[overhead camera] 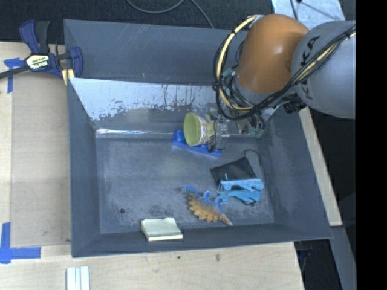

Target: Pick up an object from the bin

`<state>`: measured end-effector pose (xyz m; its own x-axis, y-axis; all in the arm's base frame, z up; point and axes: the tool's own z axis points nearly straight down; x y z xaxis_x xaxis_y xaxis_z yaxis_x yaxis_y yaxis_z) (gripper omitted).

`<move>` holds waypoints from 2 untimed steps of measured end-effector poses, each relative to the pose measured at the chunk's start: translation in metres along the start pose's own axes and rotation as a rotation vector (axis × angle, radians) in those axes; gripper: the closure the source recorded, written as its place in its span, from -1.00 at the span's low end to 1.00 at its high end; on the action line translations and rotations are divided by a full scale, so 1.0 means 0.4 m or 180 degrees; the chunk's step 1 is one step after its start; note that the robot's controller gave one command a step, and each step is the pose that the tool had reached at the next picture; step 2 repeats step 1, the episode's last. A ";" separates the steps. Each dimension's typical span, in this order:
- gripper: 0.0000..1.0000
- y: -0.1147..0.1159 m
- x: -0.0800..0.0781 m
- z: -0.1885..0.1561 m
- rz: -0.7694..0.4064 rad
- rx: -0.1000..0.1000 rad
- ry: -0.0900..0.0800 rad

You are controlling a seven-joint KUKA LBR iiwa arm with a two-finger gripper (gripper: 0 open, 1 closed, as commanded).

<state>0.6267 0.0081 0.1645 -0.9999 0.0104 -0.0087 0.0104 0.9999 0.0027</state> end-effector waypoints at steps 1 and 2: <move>1.00 -0.003 0.030 -0.172 0.0023 -0.0001 -0.0008; 1.00 -0.003 0.030 -0.172 0.0023 -0.0001 -0.0008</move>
Offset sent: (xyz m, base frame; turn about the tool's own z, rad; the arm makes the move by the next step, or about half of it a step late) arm -0.0212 -0.0057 0.1989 -0.0211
